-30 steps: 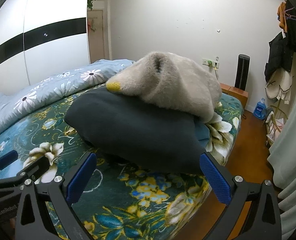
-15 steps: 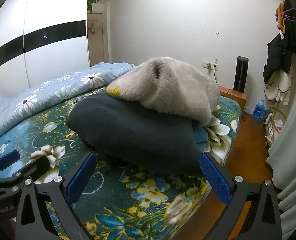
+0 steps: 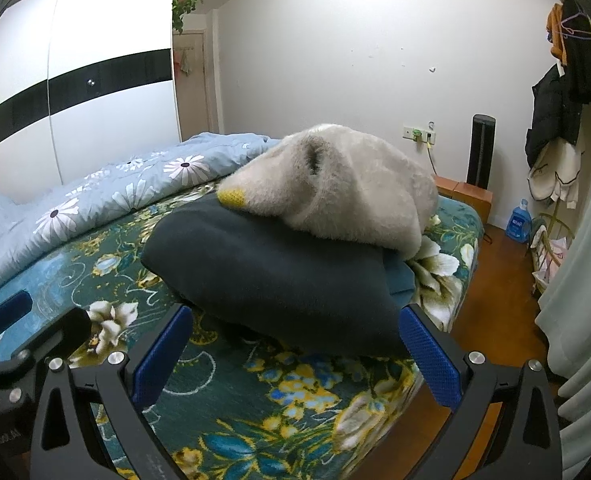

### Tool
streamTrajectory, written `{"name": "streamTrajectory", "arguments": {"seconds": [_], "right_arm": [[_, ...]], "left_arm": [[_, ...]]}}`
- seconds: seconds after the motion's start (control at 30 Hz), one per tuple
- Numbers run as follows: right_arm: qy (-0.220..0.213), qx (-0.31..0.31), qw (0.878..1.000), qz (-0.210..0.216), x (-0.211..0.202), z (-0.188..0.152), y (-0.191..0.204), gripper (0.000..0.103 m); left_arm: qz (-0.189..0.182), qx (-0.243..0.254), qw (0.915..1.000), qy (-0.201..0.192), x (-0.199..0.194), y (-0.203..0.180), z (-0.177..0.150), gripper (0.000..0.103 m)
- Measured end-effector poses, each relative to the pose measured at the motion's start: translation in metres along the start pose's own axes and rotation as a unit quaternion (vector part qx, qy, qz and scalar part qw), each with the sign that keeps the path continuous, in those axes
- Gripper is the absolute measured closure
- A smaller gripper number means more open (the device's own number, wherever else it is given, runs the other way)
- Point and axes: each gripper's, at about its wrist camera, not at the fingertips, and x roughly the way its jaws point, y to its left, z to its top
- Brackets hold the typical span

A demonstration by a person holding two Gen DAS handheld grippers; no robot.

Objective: Fold clothes
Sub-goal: 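Approach the beige sweater on the dark garment with both tools open, then grasp the beige sweater's edge with the right gripper and lift it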

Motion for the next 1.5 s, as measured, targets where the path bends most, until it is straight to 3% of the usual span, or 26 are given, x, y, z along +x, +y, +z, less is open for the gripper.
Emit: {"name": "streamTrajectory", "arguments": {"seconds": [0.33, 0.53, 0.73, 1.1, 1.2, 1.4, 1.5], "right_arm": [[-0.010, -0.006, 1.000, 0.011, -0.006, 0.003, 0.005, 0.000], [-0.012, -0.004, 1.000, 0.019, -0.007, 0.004, 0.007, 0.000], [-0.004, -0.008, 1.000, 0.016, -0.003, 0.003, 0.009, 0.000], [0.036, -0.012, 0.999, 0.032, 0.018, 0.002, 0.004, 0.000], [0.036, -0.013, 0.999, 0.007, 0.029, 0.016, -0.008, 0.000], [-0.013, -0.017, 1.000, -0.007, 0.040, 0.069, -0.022, 0.000], [-0.006, -0.011, 1.000, -0.021, 0.045, 0.089, -0.029, 0.001]], "left_arm": [[0.016, -0.001, 0.9999, 0.006, -0.006, 0.006, 0.006, 0.000], [0.007, -0.010, 0.9999, 0.010, -0.005, 0.010, 0.005, 0.000], [0.026, -0.006, 0.9996, 0.014, -0.003, 0.008, 0.005, 0.000], [0.018, -0.008, 0.9992, 0.033, 0.000, 0.015, 0.006, 0.000], [0.011, -0.027, 0.9986, 0.044, 0.001, 0.025, 0.006, 0.000], [0.016, -0.067, 0.9970, 0.036, -0.007, 0.052, 0.013, 0.000], [0.024, -0.083, 0.9957, 0.033, -0.014, 0.067, 0.016, 0.000]]}}
